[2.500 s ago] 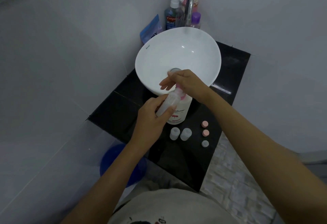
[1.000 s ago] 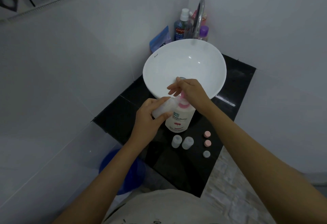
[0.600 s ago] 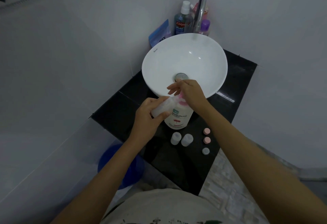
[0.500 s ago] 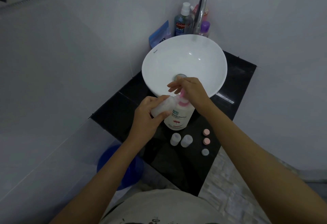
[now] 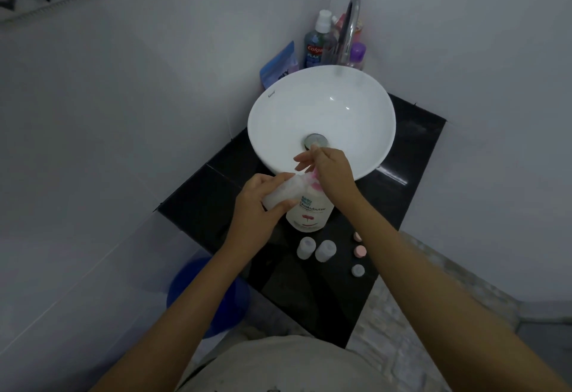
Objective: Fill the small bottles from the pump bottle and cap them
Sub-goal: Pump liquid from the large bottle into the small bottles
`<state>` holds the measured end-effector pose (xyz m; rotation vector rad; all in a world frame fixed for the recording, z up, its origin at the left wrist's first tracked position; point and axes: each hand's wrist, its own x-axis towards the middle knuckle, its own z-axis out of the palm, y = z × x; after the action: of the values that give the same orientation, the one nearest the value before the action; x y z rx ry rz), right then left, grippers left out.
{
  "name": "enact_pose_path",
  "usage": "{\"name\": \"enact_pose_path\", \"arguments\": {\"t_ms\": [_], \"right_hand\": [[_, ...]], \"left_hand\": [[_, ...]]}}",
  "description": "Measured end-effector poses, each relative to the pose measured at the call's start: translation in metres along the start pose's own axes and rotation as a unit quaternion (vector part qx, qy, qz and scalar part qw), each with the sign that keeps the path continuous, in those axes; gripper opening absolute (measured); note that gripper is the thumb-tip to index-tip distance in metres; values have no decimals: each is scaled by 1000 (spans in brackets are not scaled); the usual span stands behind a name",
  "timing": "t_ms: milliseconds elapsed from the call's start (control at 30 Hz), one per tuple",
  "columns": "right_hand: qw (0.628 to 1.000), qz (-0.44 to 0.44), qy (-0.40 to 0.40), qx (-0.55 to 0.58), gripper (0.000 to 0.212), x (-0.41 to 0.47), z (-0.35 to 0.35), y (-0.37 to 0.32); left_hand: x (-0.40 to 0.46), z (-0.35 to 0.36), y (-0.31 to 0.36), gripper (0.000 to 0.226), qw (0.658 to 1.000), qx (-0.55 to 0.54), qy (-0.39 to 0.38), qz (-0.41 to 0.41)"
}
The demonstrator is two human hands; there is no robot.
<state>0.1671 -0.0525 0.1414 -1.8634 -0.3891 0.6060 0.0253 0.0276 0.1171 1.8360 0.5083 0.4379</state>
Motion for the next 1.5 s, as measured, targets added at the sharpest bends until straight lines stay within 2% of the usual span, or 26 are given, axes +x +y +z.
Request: {"name": "enact_pose_path", "arguments": {"t_ms": [267, 400, 567, 667, 767, 933, 1033, 1233, 1400, 1500], "right_hand": [[999, -54, 2, -1, 43, 1, -18, -21], [999, -45, 18, 15, 44, 4, -13, -18], [1000, -9, -16, -24, 42, 1, -8, 1], [997, -40, -25, -57, 41, 4, -18, -10], [998, -54, -19, -40, 43, 3, -20, -17], [999, -38, -14, -32, 45, 5, -14, -10], [997, -28, -33, -69, 44, 5, -12, -4], [994, -63, -55, -64, 41, 2, -22, -18], [997, -40, -33, -53, 43, 4, -19, -10], [996, -27, -54, -71, 42, 2, -14, -3]], "left_hand": [[10, -4, 18, 46, 999, 9, -10, 47], [13, -3, 16, 46, 999, 11, -11, 30], [0, -2, 5, 46, 1000, 6, -15, 5], [3, -5, 14, 45, 1000, -1, -22, 16], [7, -7, 21, 45, 999, -2, -21, 26], [9, -4, 19, 45, 1000, -7, -17, 11], [5, -4, 16, 46, 1000, -13, -21, -2], [5, -9, 21, 45, 1000, 2, -19, 20], [8, -2, 20, 44, 1000, -16, -21, 13], [2, -1, 15, 44, 999, -27, -16, -3]]}}
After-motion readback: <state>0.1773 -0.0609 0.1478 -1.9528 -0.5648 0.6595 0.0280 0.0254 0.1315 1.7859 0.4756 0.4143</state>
